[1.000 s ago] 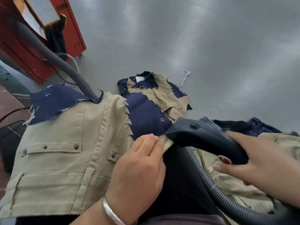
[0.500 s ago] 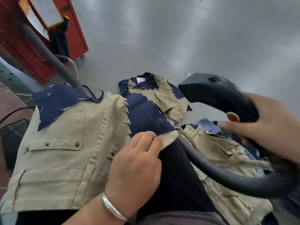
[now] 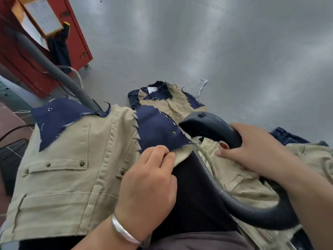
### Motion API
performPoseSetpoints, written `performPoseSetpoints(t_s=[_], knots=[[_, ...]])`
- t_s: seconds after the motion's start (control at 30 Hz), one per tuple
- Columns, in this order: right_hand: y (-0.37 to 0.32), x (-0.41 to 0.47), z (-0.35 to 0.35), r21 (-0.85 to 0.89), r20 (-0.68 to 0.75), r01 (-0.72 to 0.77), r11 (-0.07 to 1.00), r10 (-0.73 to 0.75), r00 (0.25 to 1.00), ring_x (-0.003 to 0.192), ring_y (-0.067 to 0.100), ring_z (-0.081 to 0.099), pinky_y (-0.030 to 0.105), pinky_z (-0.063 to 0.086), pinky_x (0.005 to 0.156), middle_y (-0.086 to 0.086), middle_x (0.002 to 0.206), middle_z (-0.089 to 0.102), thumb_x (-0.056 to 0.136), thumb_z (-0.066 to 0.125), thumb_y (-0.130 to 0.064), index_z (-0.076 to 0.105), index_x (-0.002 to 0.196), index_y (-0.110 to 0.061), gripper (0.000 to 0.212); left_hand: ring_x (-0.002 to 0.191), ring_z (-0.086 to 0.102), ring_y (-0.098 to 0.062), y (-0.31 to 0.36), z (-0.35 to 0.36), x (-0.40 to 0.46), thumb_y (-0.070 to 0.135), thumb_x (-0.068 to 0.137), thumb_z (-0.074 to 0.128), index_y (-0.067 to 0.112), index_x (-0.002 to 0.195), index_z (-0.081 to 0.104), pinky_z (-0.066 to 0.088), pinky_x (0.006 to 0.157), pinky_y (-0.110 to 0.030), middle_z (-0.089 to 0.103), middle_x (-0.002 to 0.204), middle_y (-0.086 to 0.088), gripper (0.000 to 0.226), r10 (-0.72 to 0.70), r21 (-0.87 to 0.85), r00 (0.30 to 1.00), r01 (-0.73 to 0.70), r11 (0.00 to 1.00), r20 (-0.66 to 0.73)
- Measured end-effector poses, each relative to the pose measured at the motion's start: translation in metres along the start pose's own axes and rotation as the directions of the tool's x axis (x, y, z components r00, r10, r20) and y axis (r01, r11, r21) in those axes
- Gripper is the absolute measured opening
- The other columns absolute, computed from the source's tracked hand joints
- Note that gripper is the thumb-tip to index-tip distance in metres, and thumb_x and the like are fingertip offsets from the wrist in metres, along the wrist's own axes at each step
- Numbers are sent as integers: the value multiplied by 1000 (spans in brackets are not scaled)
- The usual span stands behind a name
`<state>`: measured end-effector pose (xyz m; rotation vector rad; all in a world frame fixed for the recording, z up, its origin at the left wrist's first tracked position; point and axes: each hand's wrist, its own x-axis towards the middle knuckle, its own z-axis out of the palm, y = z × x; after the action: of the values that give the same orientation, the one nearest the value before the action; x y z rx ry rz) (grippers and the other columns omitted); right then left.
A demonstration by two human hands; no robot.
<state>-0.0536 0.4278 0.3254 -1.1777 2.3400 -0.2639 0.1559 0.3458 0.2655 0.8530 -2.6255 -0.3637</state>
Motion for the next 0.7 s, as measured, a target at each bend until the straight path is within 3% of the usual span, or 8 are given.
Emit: performPoseSetpoints(t_s=[0.07, 0.17, 0.23, 0.3, 0.4, 0.5, 0.6, 0.7], knots=[[4, 7, -6, 37, -68, -10, 999, 12, 998, 40, 4, 58, 25, 39, 47, -6, 61, 62, 77, 79, -42, 57, 89, -31, 27, 85, 57, -24, 2, -2, 1, 14, 72, 44, 8, 102, 67, 44, 77, -30, 59, 94, -3, 38, -10, -2, 1000, 10, 1000, 28], [16, 0, -21, 157, -193, -3, 988, 33, 981, 42, 9, 59, 26, 44, 48, -12, 57, 65, 66, 78, -47, 58, 85, -30, 32, 83, 51, -25, 6, -1, 11, 19, 71, 43, 10, 125, 59, 48, 74, -39, 54, 94, -3, 57, -33, 78, 991, 23, 997, 129], [20, -13, -29, 213, -232, 7, 977, 43, 972, 48, 18, 62, 34, 51, 50, -16, 63, 67, 61, 77, -53, 58, 90, -38, 37, 82, 48, -26, 9, -1, 19, 23, 70, 47, 19, 125, 60, 46, 72, -41, 51, 91, -3, 57, -79, 112, 983, 61, 992, 165], [22, -25, -33, 231, -244, 7, 973, 51, 968, 43, 18, 63, 36, 51, 42, -12, 60, 68, 62, 76, -53, 56, 91, -48, 36, 81, 46, -25, 12, -1, 23, 24, 67, 51, 25, 119, 63, 44, 70, -40, 49, 89, -2, 54, -101, 119, 979, 81, 990, 177], [28, -40, -35, 212, -215, -13, 977, 60, 975, 38, 11, 61, 34, 51, 48, -11, 58, 67, 61, 75, -60, 55, 93, -47, 39, 83, 47, -25, 12, 0, 19, 26, 66, 49, 32, 115, 63, 41, 68, -37, 47, 90, 1, 51, -85, 101, 982, 69, 992, 167], [29, -54, -31, 149, -143, -19, 989, 40, 989, 36, 4, 58, 24, 50, 53, -20, 57, 65, 55, 65, -70, 53, 94, -51, 45, 86, 49, -24, 10, -1, 14, 24, 65, 53, 35, 116, 62, 40, 69, -37, 48, 94, 2, 52, -74, 73, 986, 64, 995, 151], [24, -61, -26, 77, -83, 16, 997, -10, 996, 38, -1, 56, 11, 46, 49, -28, 53, 60, 59, 71, -62, 56, 89, -46, 38, 88, 49, -24, 10, -3, 13, 25, 68, 47, 32, 116, 63, 43, 71, -37, 50, 96, 2, 51, -70, 67, 986, 60, 996, 152], [22, -54, -17, 31, -22, 35, 999, -34, 999, 55, -6, 61, 12, 47, 57, -34, 62, 60, 66, 79, -49, 56, 88, -43, 33, 89, 50, -24, 10, -4, 12, 23, 70, 44, 24, 114, 64, 46, 73, -39, 52, 98, 1, 49, -52, 40, 987, 47, 998, 149]])
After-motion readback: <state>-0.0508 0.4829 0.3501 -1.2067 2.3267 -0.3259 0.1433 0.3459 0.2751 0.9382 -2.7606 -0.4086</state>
